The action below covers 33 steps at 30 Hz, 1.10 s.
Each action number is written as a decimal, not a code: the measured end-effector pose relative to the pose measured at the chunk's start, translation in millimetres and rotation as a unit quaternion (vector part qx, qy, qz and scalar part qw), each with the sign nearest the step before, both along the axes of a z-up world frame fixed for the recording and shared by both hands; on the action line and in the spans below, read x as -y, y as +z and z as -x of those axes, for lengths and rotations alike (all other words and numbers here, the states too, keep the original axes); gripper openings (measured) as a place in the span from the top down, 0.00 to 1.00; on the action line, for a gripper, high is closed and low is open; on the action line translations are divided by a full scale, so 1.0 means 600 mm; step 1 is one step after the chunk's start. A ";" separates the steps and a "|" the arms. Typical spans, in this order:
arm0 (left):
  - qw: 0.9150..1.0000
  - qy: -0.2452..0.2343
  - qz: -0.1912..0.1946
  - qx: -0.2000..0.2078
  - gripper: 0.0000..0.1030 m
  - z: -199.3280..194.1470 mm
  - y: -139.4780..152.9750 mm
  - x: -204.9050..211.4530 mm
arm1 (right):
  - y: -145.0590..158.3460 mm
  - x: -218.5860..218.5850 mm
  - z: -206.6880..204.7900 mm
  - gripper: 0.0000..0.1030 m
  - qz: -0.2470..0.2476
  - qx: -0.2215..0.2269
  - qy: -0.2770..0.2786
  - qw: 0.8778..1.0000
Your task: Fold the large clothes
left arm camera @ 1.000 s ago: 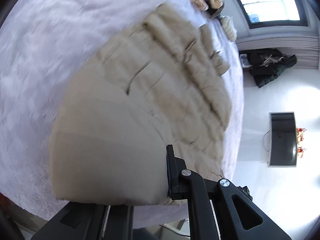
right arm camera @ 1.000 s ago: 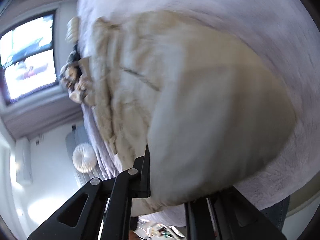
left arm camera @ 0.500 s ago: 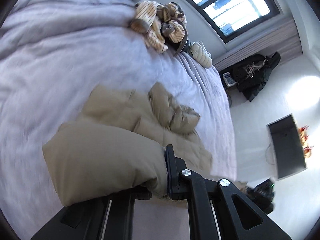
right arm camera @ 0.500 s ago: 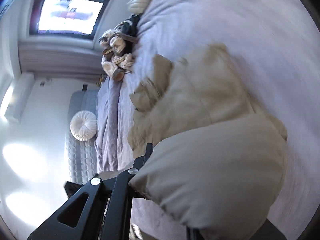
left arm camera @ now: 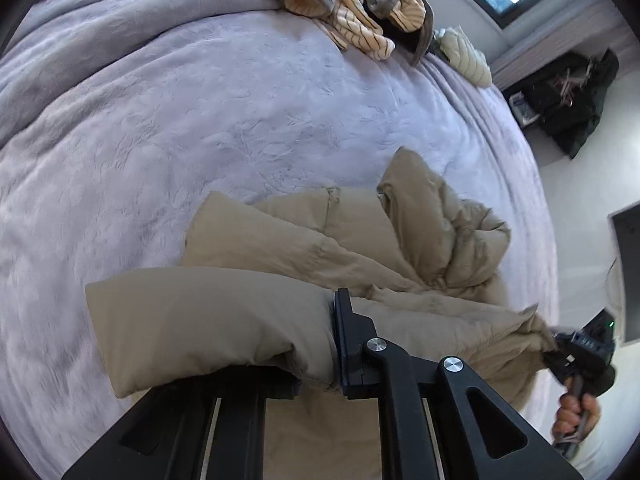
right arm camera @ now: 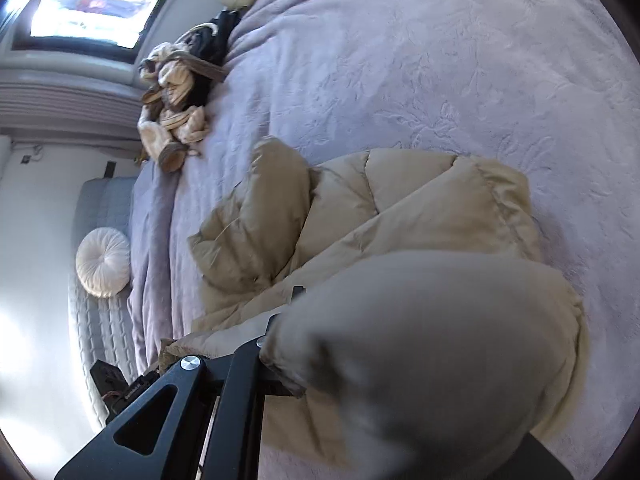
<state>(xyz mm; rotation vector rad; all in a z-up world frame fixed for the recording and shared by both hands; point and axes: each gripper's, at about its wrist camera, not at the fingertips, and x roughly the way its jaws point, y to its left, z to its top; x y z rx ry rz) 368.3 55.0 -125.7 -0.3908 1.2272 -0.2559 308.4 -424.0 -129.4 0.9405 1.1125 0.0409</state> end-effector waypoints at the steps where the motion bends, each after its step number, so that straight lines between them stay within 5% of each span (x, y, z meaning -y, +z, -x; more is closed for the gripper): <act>1: 1.000 -0.004 -0.005 0.001 0.84 -0.001 0.002 0.002 | -0.005 -0.002 -0.007 0.87 0.002 -0.001 -0.002 1.000; 2: 1.000 -0.008 -0.011 0.005 0.71 -0.002 0.005 0.004 | -0.007 -0.003 -0.009 0.87 0.005 -0.003 -0.003 1.000; 3: 1.000 -0.010 -0.015 0.013 0.36 0.000 0.012 0.003 | -0.009 -0.003 -0.013 0.87 0.009 -0.006 -0.002 1.000; 4: 0.999 -0.004 -0.030 0.029 0.13 0.005 0.024 0.000 | -0.011 -0.005 -0.019 0.86 0.017 -0.011 0.000 1.000; 5: 0.998 0.007 -0.054 0.044 0.01 0.009 0.036 -0.003 | -0.013 -0.005 -0.021 0.85 0.021 -0.014 0.002 1.000; 12: 0.992 -0.001 -0.109 0.067 0.01 0.026 0.071 -0.025 | -0.014 -0.003 -0.015 0.69 0.028 -0.021 -0.002 0.999; 13: 0.991 -0.002 -0.111 0.070 0.01 0.028 0.073 -0.025 | -0.004 -0.006 -0.012 0.58 0.032 -0.018 0.002 0.999; 14: 0.991 -0.005 -0.112 0.073 0.04 0.030 0.073 -0.023 | 0.007 -0.009 -0.009 0.36 0.036 -0.010 0.006 0.999; 17: 0.991 -0.034 -0.106 0.069 0.40 0.033 0.065 -0.001 | 0.050 -0.023 0.004 0.26 0.066 0.024 0.020 0.997; 18: 0.992 -0.053 -0.093 0.064 0.57 0.034 0.057 0.013 | 0.066 -0.031 0.010 0.27 0.084 0.031 0.028 0.996; 19: 0.992 -0.070 -0.085 0.063 0.64 0.035 0.052 0.026 | 0.077 -0.039 0.017 0.40 0.101 0.036 0.037 0.994; 20: 0.991 -0.087 -0.083 0.063 0.67 0.036 0.046 0.040 | 0.084 -0.050 0.023 0.53 0.118 0.041 0.051 0.991; 21: 0.988 -0.108 -0.089 0.068 0.67 0.040 0.038 0.060 | 0.086 -0.058 0.027 0.78 0.132 0.040 0.063 0.988; 22: 0.985 -0.120 -0.098 0.074 0.67 0.042 0.033 0.075 | 0.082 -0.075 0.030 0.85 0.156 0.032 0.088 0.983; 26: 0.980 -0.121 -0.136 0.086 0.67 0.018 0.002 0.101 | 0.047 -0.105 0.031 0.87 0.228 0.016 0.144 0.963; 30: 0.979 -0.062 -0.177 0.074 0.67 -0.038 -0.047 0.087 | 0.006 -0.062 0.008 0.88 0.276 -0.013 0.120 0.953; 33: 0.979 -0.040 -0.189 0.066 0.67 -0.070 -0.075 0.079 | -0.023 -0.003 -0.023 0.99 0.278 -0.033 0.084 0.956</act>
